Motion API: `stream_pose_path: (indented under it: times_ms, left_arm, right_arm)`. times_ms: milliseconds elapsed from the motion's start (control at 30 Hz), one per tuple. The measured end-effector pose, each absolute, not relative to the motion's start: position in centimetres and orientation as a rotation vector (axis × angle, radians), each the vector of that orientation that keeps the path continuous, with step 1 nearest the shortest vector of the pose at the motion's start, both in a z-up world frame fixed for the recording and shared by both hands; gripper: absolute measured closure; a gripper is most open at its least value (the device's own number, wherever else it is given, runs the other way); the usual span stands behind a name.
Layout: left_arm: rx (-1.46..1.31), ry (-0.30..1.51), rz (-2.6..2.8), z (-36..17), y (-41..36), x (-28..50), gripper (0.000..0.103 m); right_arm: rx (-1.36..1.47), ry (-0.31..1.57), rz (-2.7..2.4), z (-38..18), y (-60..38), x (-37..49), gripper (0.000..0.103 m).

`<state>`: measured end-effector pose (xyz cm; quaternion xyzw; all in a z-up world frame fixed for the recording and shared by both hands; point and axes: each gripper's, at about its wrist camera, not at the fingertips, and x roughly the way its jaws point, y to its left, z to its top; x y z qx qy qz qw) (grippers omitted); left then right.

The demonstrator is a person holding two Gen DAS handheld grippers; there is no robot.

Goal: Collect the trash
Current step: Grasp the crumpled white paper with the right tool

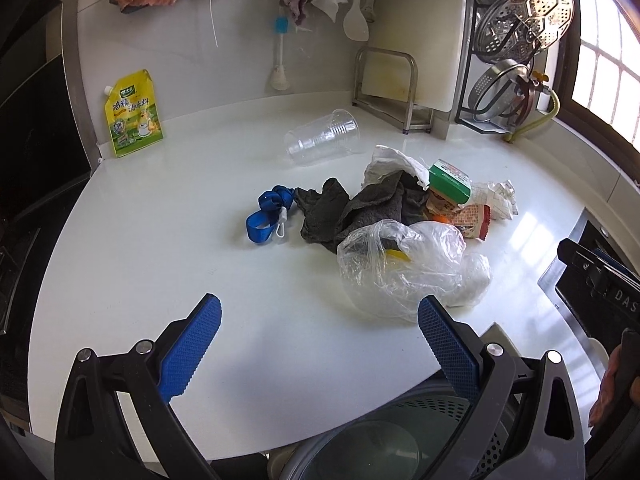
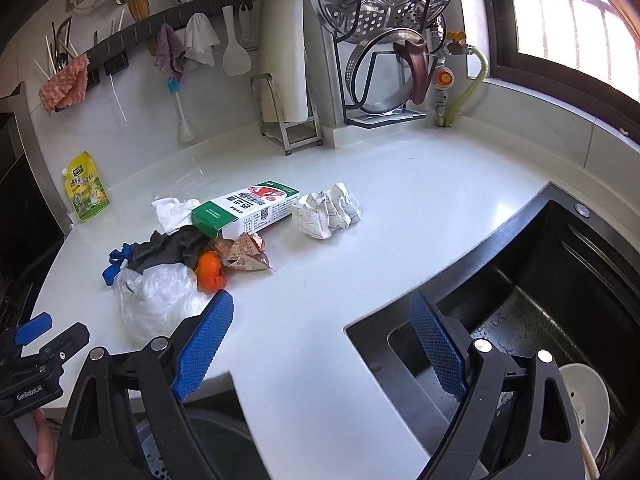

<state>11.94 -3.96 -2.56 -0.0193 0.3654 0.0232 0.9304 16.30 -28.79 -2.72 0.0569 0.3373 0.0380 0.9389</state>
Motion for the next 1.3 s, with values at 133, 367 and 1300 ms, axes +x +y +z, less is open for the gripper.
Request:
stream_pose_path:
  times_ms: [133,367,1300]
  left_arm:
    - [-0.034,0.763,0.054,-3.2,-4.6,13.3,0.006]
    - [-0.028,0.788,0.044,-4.1,-4.9,14.7,0.006]
    - [-0.097,0.793,-0.054,-4.7,-8.8,15.5,0.006]
  right_arm:
    - [0.111,0.719,0.101,-3.3,-28.8,20.5,0.017]
    - [0.090,0.759,0.113,-4.2,-28.6,26.3,0.017]
    - [0.181,0.778,0.077,-4.7,-32.1,25.8,0.073]
